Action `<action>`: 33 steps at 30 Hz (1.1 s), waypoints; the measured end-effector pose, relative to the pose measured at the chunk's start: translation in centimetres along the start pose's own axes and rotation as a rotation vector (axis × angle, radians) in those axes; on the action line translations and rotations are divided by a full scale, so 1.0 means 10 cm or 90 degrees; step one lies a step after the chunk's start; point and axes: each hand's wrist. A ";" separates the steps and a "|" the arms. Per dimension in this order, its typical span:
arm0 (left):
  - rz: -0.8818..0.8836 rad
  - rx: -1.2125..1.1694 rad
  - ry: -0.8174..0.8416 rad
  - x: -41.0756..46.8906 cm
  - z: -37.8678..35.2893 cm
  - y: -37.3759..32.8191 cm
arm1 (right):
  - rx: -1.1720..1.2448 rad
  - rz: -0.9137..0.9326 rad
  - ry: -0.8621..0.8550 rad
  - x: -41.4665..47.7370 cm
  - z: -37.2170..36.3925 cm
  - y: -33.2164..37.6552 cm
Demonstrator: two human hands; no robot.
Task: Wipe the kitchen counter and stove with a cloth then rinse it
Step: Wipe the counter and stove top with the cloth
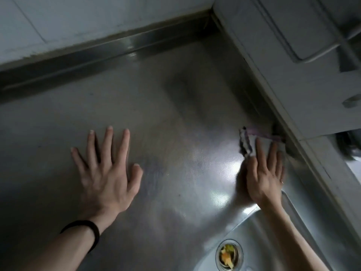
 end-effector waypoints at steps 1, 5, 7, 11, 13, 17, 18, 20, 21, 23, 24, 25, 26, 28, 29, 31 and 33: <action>0.004 0.000 -0.002 -0.01 -0.01 0.00 | 0.000 -0.031 -0.001 -0.06 0.02 -0.06; 0.001 0.005 -0.013 0.00 -0.03 0.00 | 0.021 -0.131 -0.021 -0.21 -0.08 0.40; 0.002 0.006 -0.015 0.01 -0.02 0.00 | 0.043 -0.058 -0.017 -0.44 -0.17 0.80; 0.005 0.006 -0.014 -0.01 0.00 0.00 | 0.077 0.157 -0.002 -1.36 -0.32 1.31; 0.004 0.009 -0.010 -0.01 0.02 0.01 | 0.083 0.196 0.022 -1.72 -0.34 1.30; 0.005 0.002 -0.011 0.00 0.01 0.01 | 0.068 0.293 0.050 -1.55 -0.24 0.93; 0.007 -0.003 -0.012 0.00 0.01 0.01 | 0.059 0.278 0.037 -1.33 -0.22 0.82; 0.011 -0.010 -0.014 -0.01 0.01 0.01 | 0.044 0.175 0.021 -0.73 -0.18 0.60; 0.011 -0.009 -0.015 -0.02 0.00 0.01 | 0.040 0.120 0.022 -0.42 -0.16 0.49; 0.011 -0.007 -0.018 -0.02 0.00 0.01 | 0.034 0.051 0.028 0.06 -0.15 0.29; 0.014 -0.008 -0.016 -0.02 0.00 0.00 | 0.033 0.034 0.029 0.22 -0.16 0.23; 0.019 -0.011 -0.014 -0.01 0.01 -0.01 | 0.032 0.020 0.022 0.31 -0.18 0.21; 0.022 -0.016 -0.012 -0.01 0.02 -0.02 | 0.030 0.009 0.010 0.35 -0.20 0.21; 0.024 -0.027 -0.004 -0.02 0.03 -0.02 | 0.030 -0.016 -0.010 0.31 -0.24 0.26; 0.023 -0.032 -0.001 -0.02 0.04 -0.03 | 0.032 -0.029 -0.013 0.26 -0.25 0.31; 0.025 -0.034 0.005 -0.03 0.05 -0.04 | 0.036 -0.037 -0.006 0.06 -0.24 0.42; 0.029 -0.042 0.022 -0.01 0.07 -0.05 | 0.047 -0.011 -0.005 -0.31 -0.21 0.53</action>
Point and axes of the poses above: each hand's wrist, its own x-axis towards the middle knuckle, its own z-axis out of the back of the hand, y = z × x, and after that the axes turned 15 degrees about -y, right-handed
